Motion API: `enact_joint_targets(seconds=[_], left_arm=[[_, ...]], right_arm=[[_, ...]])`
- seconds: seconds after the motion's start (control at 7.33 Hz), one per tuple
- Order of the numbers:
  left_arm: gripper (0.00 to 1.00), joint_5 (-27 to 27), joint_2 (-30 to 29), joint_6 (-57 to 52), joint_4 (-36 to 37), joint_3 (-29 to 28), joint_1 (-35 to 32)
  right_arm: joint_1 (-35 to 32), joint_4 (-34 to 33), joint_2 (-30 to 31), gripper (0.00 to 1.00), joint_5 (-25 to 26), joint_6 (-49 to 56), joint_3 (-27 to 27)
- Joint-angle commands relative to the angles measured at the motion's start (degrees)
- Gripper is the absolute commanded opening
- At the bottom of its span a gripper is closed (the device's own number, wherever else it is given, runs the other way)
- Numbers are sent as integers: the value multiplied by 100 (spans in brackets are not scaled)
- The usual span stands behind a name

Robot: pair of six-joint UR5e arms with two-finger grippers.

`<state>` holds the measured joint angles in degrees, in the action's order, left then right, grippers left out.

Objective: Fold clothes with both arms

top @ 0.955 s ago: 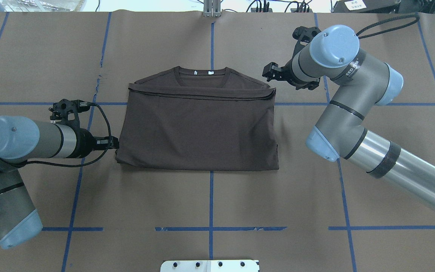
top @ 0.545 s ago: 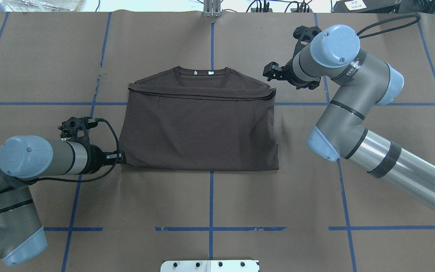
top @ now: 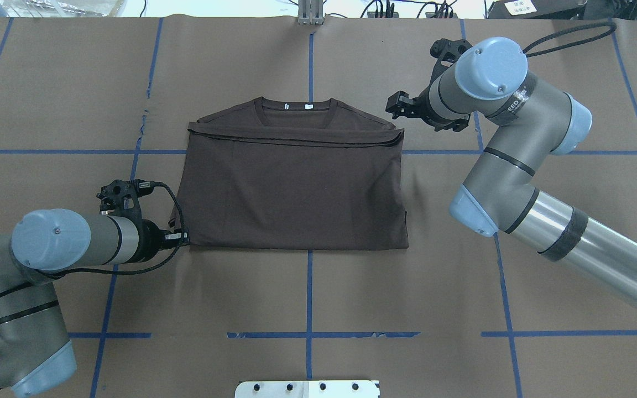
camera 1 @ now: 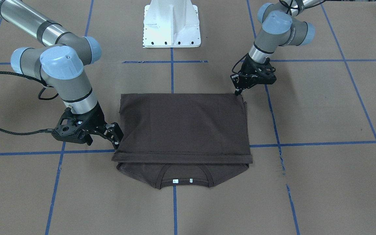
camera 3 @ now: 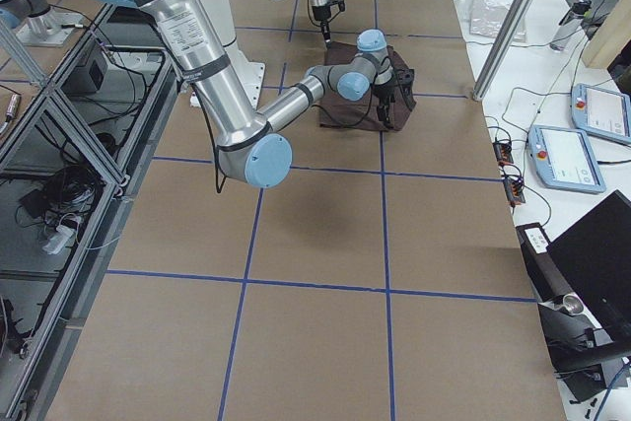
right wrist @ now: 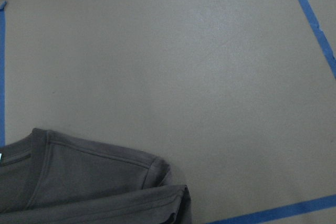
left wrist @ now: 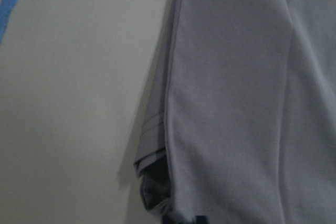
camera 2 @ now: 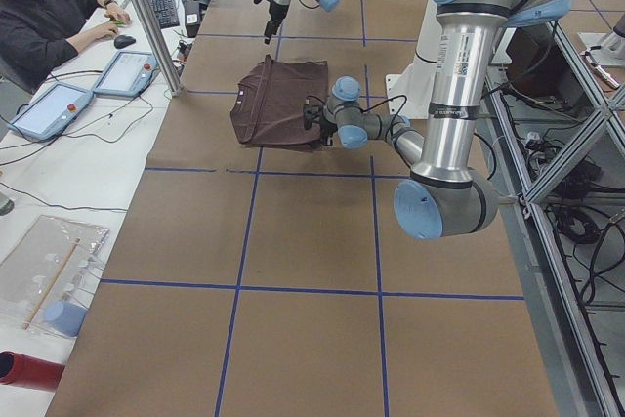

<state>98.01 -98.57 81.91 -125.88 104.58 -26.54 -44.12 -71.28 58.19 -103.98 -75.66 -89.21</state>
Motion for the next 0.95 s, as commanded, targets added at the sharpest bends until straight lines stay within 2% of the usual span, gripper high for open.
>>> enact_joint_targets(seconds=[0.0, 0.27, 0.55, 0.82], left_arm=[[0, -1, 58, -654, 37, -69, -235], [0, 25, -151, -1744, -32, -838, -1190], [0, 43, -1298, -2389, -24, -2216, -2035], [0, 26, -2539, -2505, -59, -3693, -2433]], right_arm=[[0, 0, 17, 100, 10, -1, 0], [0, 0, 17, 100, 10, -1, 0], [0, 0, 17, 100, 27, -1, 0], [0, 0, 8, 100, 27, -10, 0]])
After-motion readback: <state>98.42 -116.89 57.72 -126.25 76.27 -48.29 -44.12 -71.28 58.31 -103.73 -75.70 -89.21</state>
